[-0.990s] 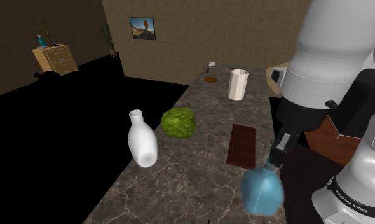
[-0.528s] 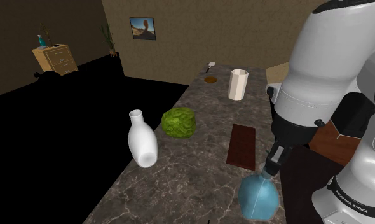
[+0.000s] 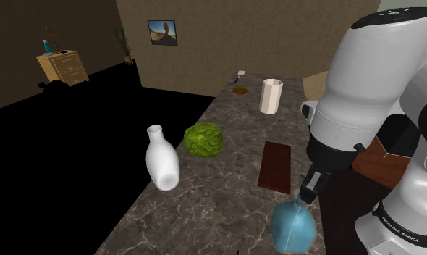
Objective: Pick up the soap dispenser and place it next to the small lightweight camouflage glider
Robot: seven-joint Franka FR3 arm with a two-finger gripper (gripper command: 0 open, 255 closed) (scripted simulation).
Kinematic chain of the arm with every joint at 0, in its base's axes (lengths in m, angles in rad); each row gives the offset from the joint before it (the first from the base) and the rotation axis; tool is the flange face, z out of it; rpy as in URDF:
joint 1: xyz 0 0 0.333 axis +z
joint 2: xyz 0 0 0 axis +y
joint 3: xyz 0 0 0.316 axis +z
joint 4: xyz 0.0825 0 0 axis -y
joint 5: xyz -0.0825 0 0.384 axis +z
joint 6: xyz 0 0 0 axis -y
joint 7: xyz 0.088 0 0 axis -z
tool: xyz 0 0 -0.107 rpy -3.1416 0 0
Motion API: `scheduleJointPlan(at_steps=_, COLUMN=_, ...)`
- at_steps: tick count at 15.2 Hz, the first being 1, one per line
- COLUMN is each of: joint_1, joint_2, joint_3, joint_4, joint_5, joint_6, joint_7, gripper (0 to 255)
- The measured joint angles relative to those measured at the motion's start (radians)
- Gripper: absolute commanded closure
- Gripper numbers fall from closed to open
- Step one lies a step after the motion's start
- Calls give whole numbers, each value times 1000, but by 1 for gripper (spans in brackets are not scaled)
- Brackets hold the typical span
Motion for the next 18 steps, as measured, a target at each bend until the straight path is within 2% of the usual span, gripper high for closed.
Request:
scheduleJointPlan(at_steps=1, joint_1=0, joint_2=0, joint_3=0, joint_4=0, joint_5=0, joint_6=0, joint_7=0, gripper=0)
scheduleJointPlan(at_steps=7, joint_1=0, joint_2=0, joint_3=0, joint_4=0, joint_5=0, joint_6=0, joint_7=0, gripper=0)
scheduleJointPlan(at_steps=12, joint_1=-15, joint_2=-12, joint_3=-44, joint_4=99, joint_5=-40, joint_6=-108, joint_7=4, gripper=0)
scheduleJointPlan(at_steps=18, joint_1=-15, joint_2=-15, joint_3=-49, joint_4=113, joint_5=-45, joint_6=-127, joint_7=7, gripper=0)
